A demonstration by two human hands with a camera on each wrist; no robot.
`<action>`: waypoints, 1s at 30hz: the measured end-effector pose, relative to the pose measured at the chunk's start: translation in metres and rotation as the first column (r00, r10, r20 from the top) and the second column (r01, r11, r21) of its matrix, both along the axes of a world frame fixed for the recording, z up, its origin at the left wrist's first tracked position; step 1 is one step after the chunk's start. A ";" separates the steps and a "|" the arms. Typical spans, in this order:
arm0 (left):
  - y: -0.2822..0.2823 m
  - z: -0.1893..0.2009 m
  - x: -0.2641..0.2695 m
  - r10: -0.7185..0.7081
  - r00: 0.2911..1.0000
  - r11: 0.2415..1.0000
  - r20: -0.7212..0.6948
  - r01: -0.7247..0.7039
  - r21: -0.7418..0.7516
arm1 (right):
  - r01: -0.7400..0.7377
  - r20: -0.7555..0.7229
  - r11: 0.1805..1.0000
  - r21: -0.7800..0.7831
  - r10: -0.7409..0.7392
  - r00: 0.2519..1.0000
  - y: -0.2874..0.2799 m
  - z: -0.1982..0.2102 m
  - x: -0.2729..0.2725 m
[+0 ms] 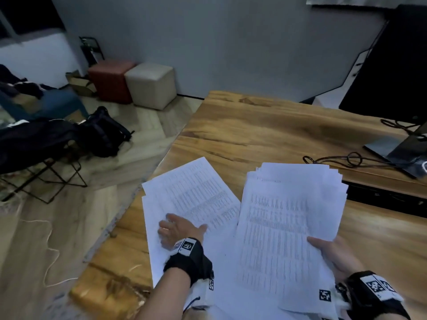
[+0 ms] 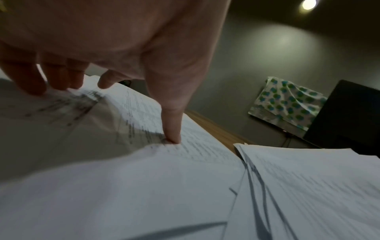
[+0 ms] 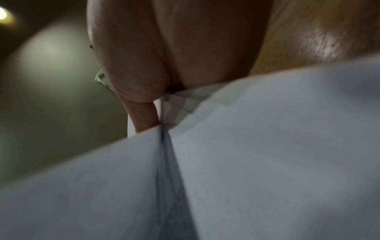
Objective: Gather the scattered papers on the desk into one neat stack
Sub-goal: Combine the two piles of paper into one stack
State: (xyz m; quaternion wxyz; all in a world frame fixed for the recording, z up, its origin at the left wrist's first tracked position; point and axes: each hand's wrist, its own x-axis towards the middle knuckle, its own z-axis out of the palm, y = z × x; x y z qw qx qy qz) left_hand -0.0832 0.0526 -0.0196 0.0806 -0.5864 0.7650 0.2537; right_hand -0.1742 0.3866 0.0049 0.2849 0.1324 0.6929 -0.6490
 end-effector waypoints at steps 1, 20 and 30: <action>0.000 0.000 -0.002 0.009 1.000 1.000 0.002 -0.009 0.006 | 0.001 -0.002 1.000 -0.006 -0.001 1.000 0.001 0.000 0.000; -0.023 0.003 -0.003 0.054 0.984 0.990 -0.171 -0.031 0.136 | 0.043 -0.039 0.999 0.008 -0.043 0.998 0.004 0.005 0.011; -0.032 0.000 0.003 0.203 0.970 0.974 -0.132 -0.186 0.130 | 0.083 -0.016 0.997 -0.008 -0.083 0.996 0.001 0.004 0.007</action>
